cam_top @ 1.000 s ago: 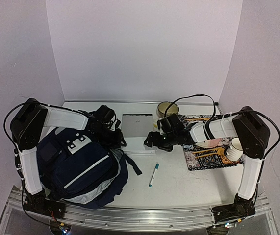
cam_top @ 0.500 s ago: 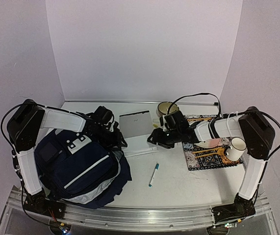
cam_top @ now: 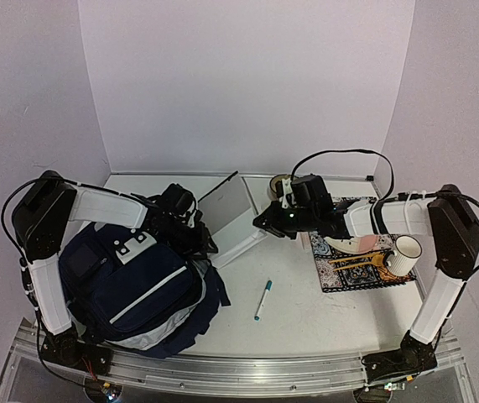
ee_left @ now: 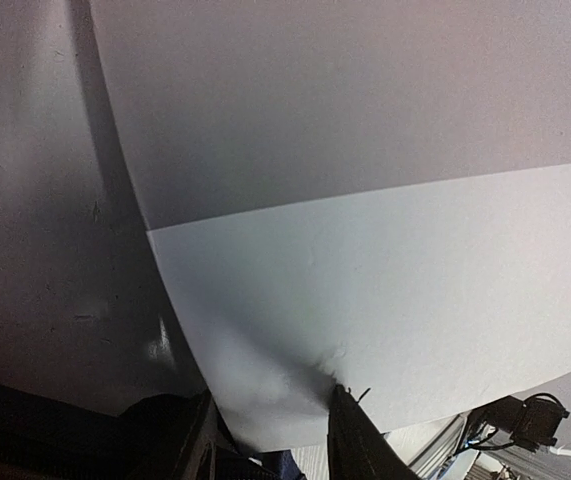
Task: Pack the student bag
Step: Pick up the book from the center of the board.
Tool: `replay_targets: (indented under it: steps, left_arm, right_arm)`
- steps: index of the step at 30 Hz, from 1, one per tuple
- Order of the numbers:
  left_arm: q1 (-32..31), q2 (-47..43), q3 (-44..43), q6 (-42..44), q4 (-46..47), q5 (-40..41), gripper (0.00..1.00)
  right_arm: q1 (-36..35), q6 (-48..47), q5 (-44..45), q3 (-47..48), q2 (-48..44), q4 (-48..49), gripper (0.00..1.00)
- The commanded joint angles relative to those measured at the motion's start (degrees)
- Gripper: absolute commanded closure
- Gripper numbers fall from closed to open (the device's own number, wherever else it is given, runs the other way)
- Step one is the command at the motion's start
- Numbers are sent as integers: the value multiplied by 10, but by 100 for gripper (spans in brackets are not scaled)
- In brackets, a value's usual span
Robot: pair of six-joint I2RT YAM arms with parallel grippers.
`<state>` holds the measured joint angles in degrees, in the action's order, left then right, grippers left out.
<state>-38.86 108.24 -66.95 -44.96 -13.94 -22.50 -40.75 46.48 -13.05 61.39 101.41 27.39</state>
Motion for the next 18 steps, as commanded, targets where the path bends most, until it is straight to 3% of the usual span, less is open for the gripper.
replay_targets:
  steps: [1,3,10,18]
  left_arm:
    - [-20,-57,0,2,43,2,58]
    - [-24,-70,1,13,43,24,55]
    - [-69,-118,-9,93,43,147,45]
    - [-149,-148,-2,288,56,333,35]
  right_arm:
    - [-10,4,-44,9,-21,13,96]
    - [-9,5,-37,7,-26,11,100]
    - [-5,13,-25,24,-46,-16,100]
    - [0,40,-17,66,-59,-77,100]
